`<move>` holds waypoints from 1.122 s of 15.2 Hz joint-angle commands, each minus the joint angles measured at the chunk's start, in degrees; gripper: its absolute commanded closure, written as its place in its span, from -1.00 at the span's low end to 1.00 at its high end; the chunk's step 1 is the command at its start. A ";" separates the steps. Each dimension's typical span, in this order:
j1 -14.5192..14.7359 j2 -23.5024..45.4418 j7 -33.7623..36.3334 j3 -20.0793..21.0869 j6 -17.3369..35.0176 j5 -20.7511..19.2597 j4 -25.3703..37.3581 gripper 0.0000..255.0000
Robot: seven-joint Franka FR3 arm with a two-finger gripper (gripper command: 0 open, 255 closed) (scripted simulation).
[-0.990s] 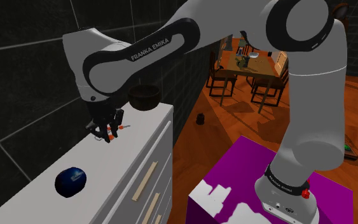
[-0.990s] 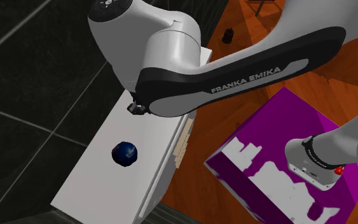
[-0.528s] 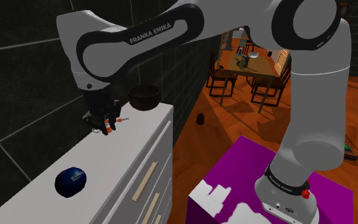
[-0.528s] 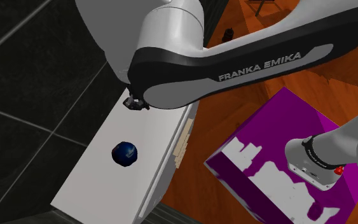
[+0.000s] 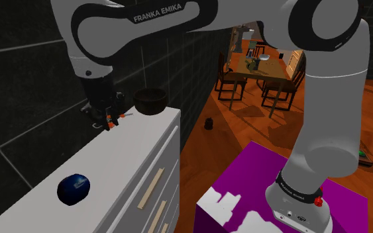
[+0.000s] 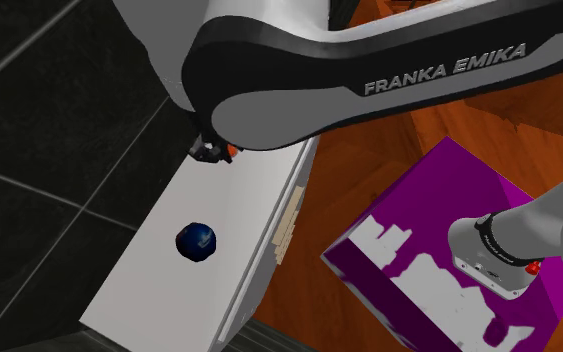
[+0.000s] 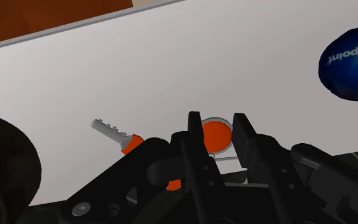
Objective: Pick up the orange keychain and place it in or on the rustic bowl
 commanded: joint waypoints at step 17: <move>-10.46 -2.69 -15.63 -4.45 -4.14 2.44 2.44 1.00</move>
